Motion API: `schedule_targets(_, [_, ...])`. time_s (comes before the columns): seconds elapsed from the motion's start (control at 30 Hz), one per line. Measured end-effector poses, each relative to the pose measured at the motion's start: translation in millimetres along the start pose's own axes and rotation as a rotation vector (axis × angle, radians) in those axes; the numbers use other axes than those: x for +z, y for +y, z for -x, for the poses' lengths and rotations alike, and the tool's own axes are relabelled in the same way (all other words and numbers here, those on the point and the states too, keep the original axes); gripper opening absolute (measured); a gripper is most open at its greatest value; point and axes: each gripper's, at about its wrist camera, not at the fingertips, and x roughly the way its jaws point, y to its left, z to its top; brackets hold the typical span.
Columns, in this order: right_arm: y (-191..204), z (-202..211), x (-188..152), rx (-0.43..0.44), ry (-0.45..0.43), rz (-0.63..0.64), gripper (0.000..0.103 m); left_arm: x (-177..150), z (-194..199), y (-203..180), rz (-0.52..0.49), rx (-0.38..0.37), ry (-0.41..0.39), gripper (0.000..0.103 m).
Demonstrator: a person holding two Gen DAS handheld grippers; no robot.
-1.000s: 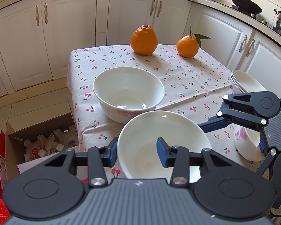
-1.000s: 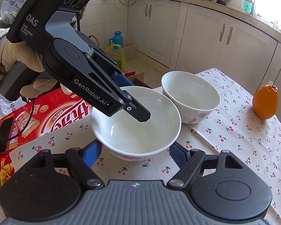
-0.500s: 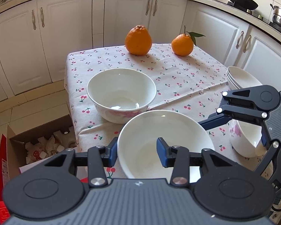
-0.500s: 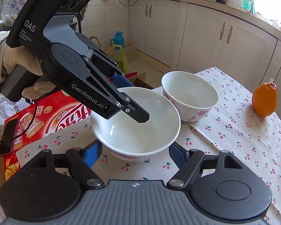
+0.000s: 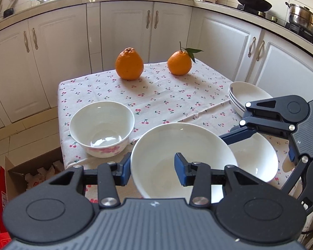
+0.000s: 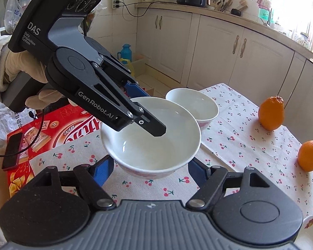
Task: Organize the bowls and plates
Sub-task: 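Lift the bowl with the left gripper toward the placed bowl, then lower the held bowl into the plain white bowl and open the left gripper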
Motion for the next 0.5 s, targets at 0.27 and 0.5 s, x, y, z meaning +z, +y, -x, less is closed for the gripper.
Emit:
schedule_targets(0.27, [-11.1,37.8,-22.0,-0.056,-0.018,-0.027,0.082,15.0,-4.2,-40.0,-0.053,-0.039,-0.02,0.042])
schedule_targets(0.5, [-21.3,67.2,-43.9,-0.102,-0.022,-0.054,0.082,22.9,-15.2,-72.7,-0.091,-0.076,-0.028,0.042])
